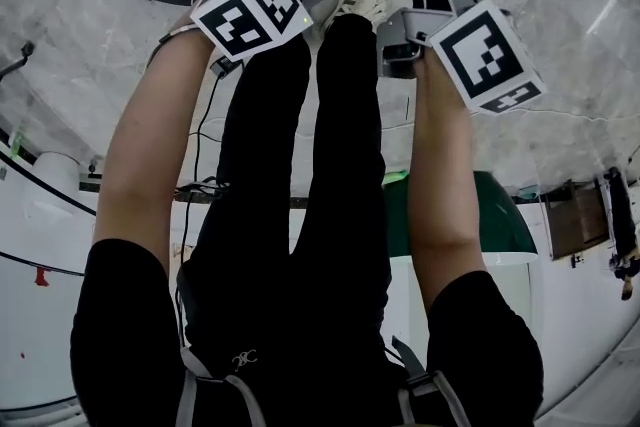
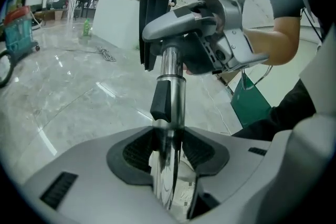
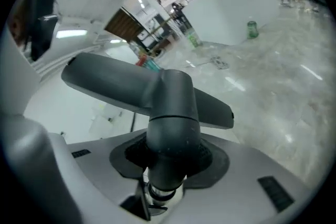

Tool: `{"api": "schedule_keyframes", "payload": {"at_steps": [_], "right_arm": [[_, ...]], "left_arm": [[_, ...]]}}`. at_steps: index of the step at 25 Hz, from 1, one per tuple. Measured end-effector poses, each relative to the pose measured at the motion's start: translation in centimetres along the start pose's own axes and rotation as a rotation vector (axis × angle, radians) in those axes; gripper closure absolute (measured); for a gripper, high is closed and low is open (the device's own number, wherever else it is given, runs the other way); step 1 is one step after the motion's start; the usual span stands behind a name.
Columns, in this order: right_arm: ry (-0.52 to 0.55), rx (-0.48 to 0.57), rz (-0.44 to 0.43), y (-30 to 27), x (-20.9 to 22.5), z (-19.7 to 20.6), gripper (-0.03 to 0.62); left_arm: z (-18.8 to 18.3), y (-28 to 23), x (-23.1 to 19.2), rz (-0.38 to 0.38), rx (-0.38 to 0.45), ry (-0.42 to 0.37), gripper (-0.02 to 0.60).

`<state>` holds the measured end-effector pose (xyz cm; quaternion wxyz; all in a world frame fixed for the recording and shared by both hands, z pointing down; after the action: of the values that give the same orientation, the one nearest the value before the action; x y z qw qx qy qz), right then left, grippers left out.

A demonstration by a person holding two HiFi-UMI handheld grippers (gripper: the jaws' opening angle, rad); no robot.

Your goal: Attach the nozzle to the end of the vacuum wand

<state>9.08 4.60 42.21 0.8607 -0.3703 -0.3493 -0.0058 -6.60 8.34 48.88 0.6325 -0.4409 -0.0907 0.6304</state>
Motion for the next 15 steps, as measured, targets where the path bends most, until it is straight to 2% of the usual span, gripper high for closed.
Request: {"api": "schedule_keyframes", "payload": {"at_steps": [3,4,5,7,11,15], "right_arm": [[0.128,0.057,-0.386,-0.3,-1.0,-0.3,0.424],[0.165,0.041,-0.468,-0.5,-1.1,-0.3,0.427],[0.192,0.014,-0.503,-0.6,-1.1,-0.4,0.427],[0.204,-0.048,-0.472,-0.8,-0.8,-0.5,0.425],[0.131,-0.171,-0.262,0.1,0.5,-2.5,0.424],[0.036,-0.300,-0.133,0.9,1.8,-2.9,0.421]], "left_arm": [[-0.4,1.3,-0.5,0.039,0.029,-0.012,0.410],[-0.5,1.4,-0.6,0.047,0.034,-0.011,0.410],[-0.5,1.3,-0.5,0.050,0.037,-0.010,0.410],[-0.7,1.0,-0.5,0.037,0.036,-0.020,0.410],[-1.9,0.2,-0.8,-0.001,0.044,-0.048,0.411],[-1.4,-1.0,-0.4,0.013,0.049,-0.060,0.413]]}}
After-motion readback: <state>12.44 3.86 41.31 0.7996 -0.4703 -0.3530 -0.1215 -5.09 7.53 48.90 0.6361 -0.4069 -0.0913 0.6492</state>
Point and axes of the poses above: the fingertips, and each gripper's own axes: y backward along the fingers, x to its right, z out of its underside, the point moved 7 cm from there along y, backward along the fingers, and after that the axes turned 5 degrees about x, right-handed, at the moved point
